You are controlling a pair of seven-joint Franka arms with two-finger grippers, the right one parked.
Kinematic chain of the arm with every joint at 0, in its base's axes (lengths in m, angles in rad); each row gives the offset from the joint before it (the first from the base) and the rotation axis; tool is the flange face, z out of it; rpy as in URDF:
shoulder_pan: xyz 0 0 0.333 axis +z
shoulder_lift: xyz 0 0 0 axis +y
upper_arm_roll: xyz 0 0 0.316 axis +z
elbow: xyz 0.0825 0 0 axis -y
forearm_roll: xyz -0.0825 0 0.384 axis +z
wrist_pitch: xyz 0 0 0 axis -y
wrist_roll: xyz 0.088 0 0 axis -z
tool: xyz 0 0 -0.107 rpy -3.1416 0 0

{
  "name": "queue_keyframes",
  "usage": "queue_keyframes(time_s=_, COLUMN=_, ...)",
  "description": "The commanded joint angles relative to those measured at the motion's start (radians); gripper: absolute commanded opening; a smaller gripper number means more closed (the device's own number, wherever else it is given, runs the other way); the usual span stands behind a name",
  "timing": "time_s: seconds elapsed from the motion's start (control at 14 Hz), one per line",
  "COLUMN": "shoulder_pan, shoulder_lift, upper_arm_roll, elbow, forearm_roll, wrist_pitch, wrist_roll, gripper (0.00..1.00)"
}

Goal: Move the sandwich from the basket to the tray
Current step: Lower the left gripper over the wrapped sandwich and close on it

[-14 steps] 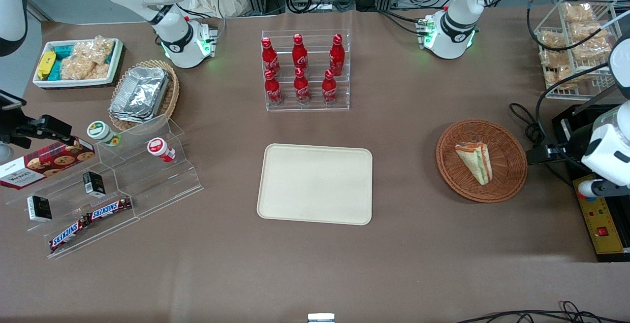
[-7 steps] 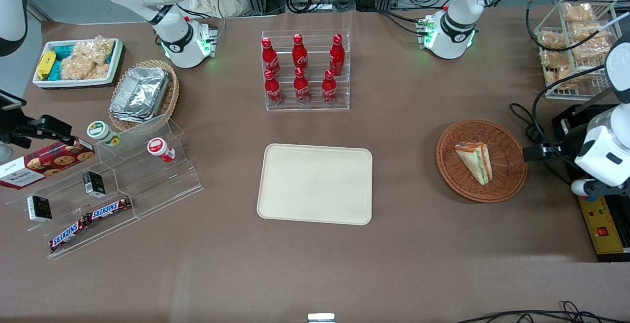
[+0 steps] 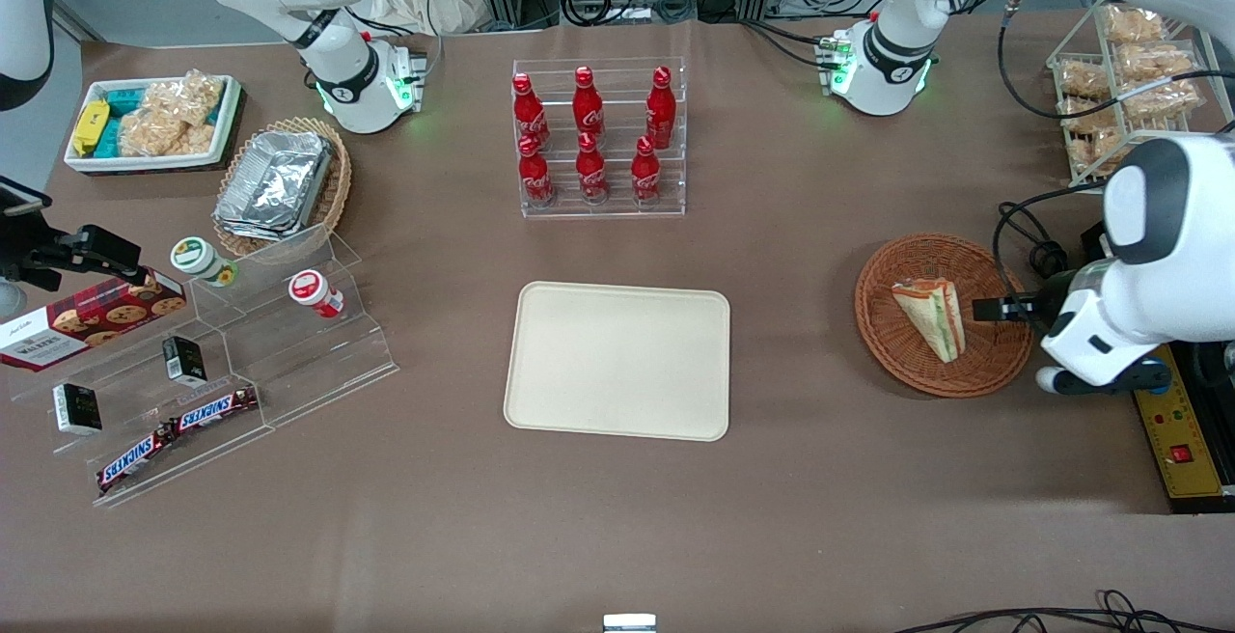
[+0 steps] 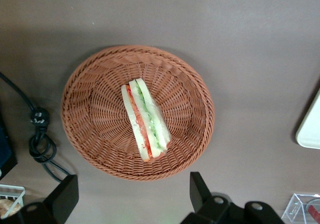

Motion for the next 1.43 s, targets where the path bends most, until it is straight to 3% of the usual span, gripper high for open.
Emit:
queue_keyframes(time_s=0.0, shoulder_pan=-0.003, shoulder_lift=-0.03, upper_arm_roll=0.006, elbow=-0.109, forearm_roll=-0.007, wrist_pitch=0.103, wrist_roll=-0.058, gripper=0.99)
queue_keyframes(time_s=0.29, shoulder_pan=-0.008, shoulder_lift=-0.02, upper_arm_roll=0.005, elbow=-0.297, forearm_roll=0.005, wrist_pitch=0.347, wrist_roll=-0.213, gripper=0.99)
queue_keyframes(time_s=0.57, shoulder_pan=-0.006, shoulder_lift=0.012, upper_arm_roll=0.005, elbow=-0.33, forearm_roll=0.002, wrist_pitch=0.374, wrist_roll=-0.239, gripper=0.99)
queue_keyframes(time_s=1.07, shoulder_pan=0.006, shoulder_lift=0.035, upper_arm_roll=0.008, elbow=-0.508, forearm_roll=0.0, wrist_pitch=0.614, wrist_roll=-0.258, gripper=0.98)
queue_keyframes(time_s=1.21, shoulder_pan=0.008, shoulder_lift=0.043, upper_arm_roll=0.009, elbow=-0.514, forearm_roll=0.0, wrist_pitch=0.622, wrist_roll=-0.258, gripper=0.93)
queue_keyframes(time_s=1.36, shoulder_pan=0.009, shoulder_lift=0.041, upper_arm_roll=0.009, elbow=-0.516, forearm_roll=-0.001, wrist_pitch=0.623, wrist_roll=-0.258, gripper=0.77)
